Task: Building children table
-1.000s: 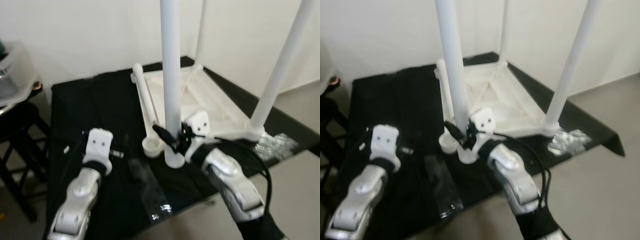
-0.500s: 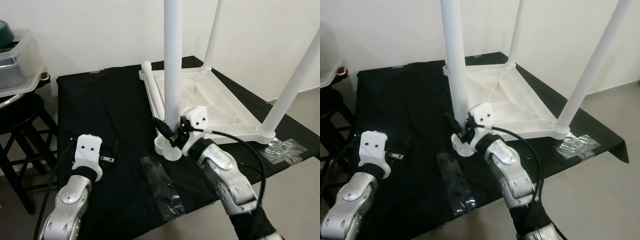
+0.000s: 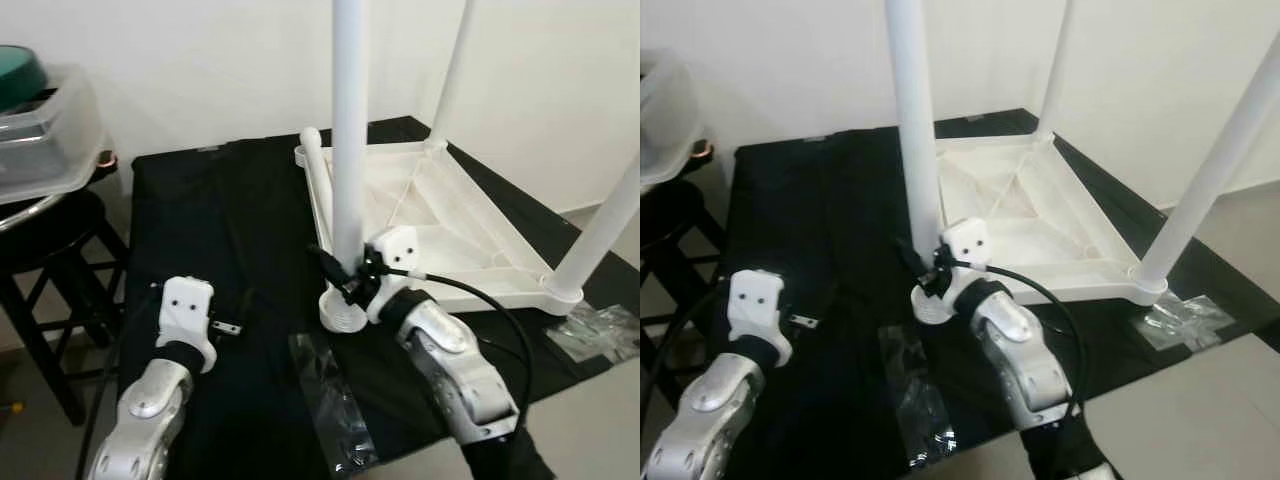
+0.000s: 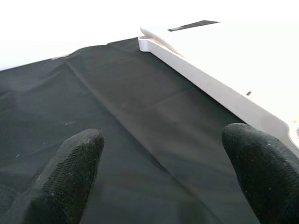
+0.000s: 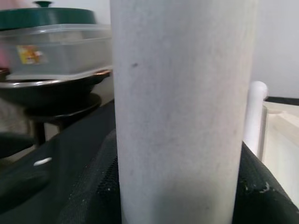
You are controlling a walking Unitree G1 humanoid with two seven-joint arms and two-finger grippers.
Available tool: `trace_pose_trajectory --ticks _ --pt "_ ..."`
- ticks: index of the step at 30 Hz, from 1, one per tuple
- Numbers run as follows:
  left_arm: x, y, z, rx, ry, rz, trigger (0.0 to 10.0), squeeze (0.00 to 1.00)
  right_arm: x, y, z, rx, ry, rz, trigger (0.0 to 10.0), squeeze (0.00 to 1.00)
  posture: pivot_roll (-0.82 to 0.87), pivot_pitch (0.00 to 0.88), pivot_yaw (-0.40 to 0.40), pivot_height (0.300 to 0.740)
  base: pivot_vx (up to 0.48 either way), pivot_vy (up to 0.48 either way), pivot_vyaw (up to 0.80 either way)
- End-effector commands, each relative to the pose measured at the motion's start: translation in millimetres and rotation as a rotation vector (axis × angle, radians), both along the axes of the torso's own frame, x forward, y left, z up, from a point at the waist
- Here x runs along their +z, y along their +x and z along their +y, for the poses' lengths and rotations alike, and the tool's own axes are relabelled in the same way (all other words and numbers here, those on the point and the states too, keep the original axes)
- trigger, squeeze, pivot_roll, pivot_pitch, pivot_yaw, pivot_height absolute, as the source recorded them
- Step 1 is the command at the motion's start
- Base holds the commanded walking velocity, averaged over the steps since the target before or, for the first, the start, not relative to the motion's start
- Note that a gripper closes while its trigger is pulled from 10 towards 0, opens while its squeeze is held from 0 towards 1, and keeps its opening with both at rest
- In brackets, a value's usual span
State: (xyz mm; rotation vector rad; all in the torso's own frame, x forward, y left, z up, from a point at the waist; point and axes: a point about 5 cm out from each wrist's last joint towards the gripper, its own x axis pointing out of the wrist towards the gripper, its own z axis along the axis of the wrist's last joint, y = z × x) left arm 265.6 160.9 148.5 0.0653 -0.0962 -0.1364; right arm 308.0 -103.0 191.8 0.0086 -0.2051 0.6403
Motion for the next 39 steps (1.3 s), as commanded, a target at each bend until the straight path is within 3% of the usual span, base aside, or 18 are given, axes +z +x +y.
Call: trace_pose_trajectory --ticks 1,6,13,23,27,39 --pt "-5 -1.5 2.2 -0.001 -0.002 0.025 10.0 0.0 11 -3.7 7.5 0.059 0.011 -0.046 10.0 0.0 -0.04 0.053 -0.001 0.74 0.304 0.0 0.0" --pt "-3 -1.9 3.2 0.014 -0.018 0.002 10.0 0.0 14 -7.8 11.4 0.098 0.002 -0.063 10.0 0.0 -0.04 0.055 0.001 0.74 0.161 0.0 0.0" --pt "-7 -2.2 5.5 0.021 -0.039 0.039 10.0 0.0 18 -10.9 13.4 0.139 -0.004 -0.071 10.0 0.0 -0.04 0.067 0.006 0.74 0.0 0.0 0.0" --pt "-9 -3.2 11.1 0.057 -0.009 0.053 10.0 0.0 16 -18.4 15.2 0.372 -0.031 -0.054 10.0 0.0 -0.03 0.092 0.005 0.74 0.0 0.0 0.0" --pt "-10 -5.0 13.1 0.072 0.012 0.068 10.0 0.0 14 -17.8 12.5 0.404 -0.044 -0.045 10.0 0.0 -0.02 0.103 0.001 0.74 0.0 0.24 0.0" --pt "-10 -26.2 8.2 0.015 0.028 0.061 10.0 0.0 23 -6.0 -2.9 0.448 -0.07 -0.07 10.0 0.0 0.01 0.165 -0.007 0.74 0.0 0.108 0.0"
